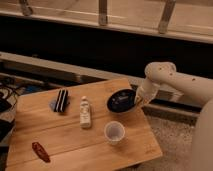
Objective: Pick up the ceramic bowl
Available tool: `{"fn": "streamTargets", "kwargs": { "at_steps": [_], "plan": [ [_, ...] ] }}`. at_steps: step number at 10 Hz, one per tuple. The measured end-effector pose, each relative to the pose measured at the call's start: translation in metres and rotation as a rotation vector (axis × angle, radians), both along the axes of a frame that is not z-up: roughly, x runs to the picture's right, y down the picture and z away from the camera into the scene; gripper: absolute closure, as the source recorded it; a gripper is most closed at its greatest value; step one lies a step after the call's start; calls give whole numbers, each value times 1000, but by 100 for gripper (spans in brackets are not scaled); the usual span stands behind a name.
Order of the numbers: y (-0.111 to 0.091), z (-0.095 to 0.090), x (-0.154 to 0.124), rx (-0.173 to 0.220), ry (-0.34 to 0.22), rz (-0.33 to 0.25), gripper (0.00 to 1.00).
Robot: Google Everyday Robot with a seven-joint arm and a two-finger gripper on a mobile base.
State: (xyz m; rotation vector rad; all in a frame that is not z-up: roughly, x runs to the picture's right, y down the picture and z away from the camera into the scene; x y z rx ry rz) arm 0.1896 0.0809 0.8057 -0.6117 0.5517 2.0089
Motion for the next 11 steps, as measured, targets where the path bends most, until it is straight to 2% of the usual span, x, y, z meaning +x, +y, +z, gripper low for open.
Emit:
{"fn": "streamTargets", "kwargs": {
  "at_steps": [4, 7, 11],
  "plan": [
    [-31, -22, -2, 11, -43, -11, 82],
    [-34, -23, -1, 17, -61, -16, 82],
    [-52, -38, 1, 29, -87, -13, 82]
  ]
}}
